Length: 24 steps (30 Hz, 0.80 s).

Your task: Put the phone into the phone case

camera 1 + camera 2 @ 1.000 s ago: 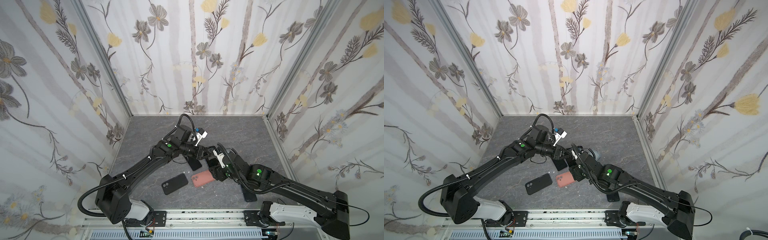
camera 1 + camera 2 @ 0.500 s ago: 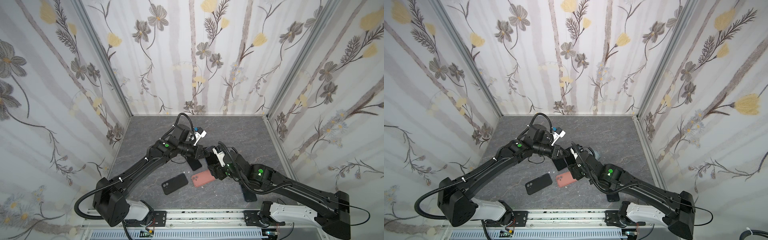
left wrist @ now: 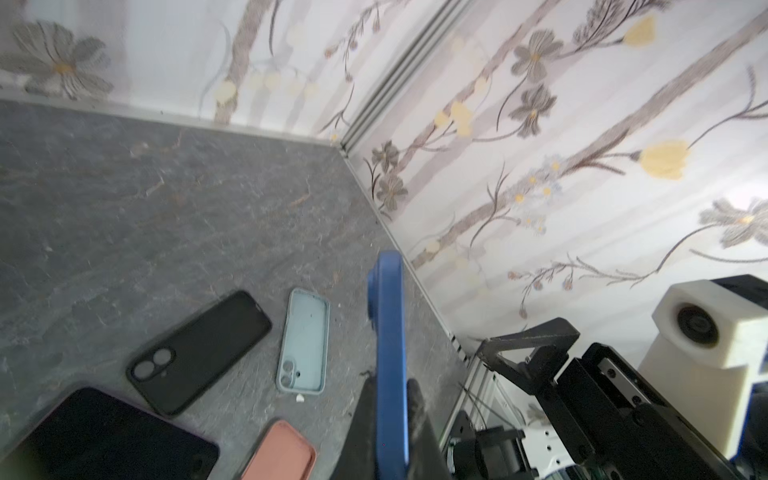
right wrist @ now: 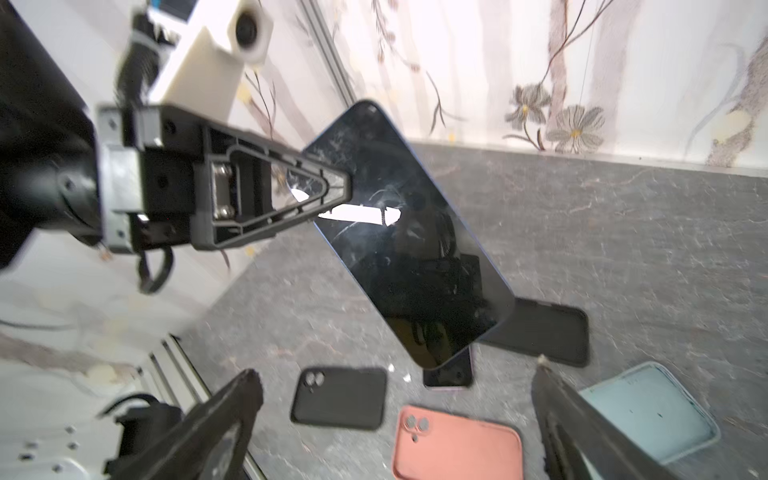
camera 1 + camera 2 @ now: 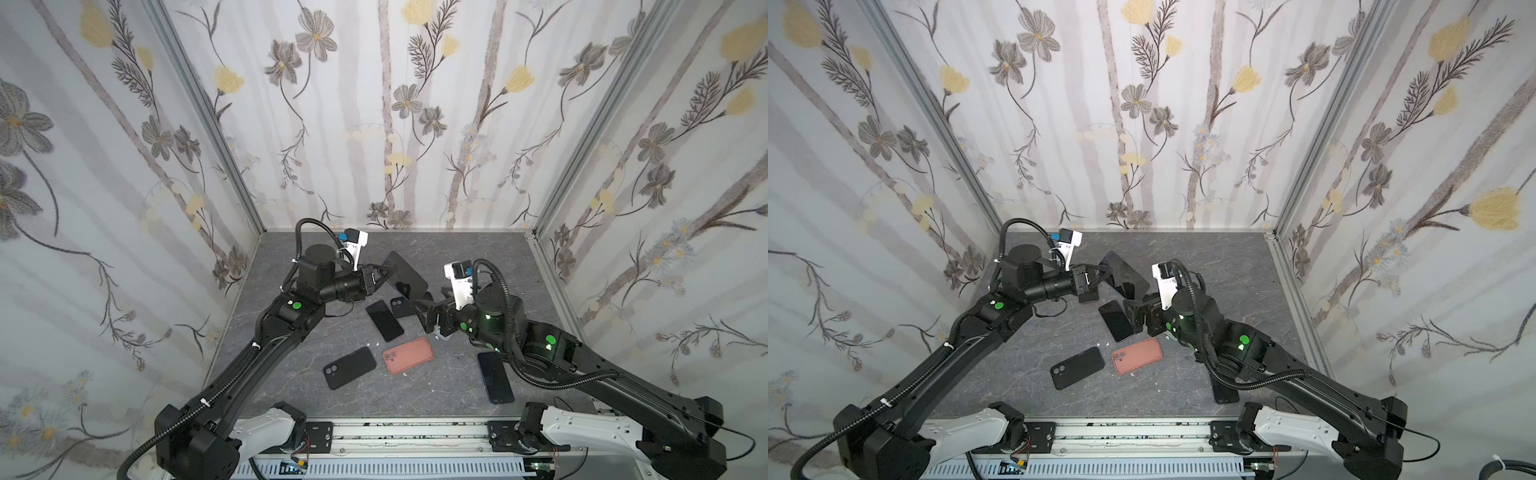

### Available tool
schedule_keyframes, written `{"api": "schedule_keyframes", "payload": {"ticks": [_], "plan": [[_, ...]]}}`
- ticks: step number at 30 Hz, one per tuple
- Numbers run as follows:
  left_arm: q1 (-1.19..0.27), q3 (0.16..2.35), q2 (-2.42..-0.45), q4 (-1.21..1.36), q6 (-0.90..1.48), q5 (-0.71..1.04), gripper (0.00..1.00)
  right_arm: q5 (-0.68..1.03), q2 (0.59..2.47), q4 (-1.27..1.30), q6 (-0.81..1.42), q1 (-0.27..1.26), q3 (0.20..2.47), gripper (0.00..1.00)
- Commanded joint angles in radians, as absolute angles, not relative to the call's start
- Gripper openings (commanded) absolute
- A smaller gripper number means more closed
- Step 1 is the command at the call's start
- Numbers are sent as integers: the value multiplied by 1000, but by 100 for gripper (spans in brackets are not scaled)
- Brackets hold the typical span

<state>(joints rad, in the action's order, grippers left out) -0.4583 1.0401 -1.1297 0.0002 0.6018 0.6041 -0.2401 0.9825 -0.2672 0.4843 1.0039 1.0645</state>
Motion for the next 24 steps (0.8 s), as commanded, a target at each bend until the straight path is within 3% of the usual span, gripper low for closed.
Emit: {"api": "schedule_keyframes", "payload": {"ticks": [1,6,13,24], "plan": [[-437,1000,-1076,323,744,506,0,-176,917,-40,610,954,1017,100],[-436,923,-1009,525,804,387,0,-24,882,66,695,850,990,89],[-435,820,-1007,888,1001,458,0,208,951,185,760,827,1010,80],[-440,739,-984,999,1136,517,0,262,1012,247,779,827,1019,71]]}}
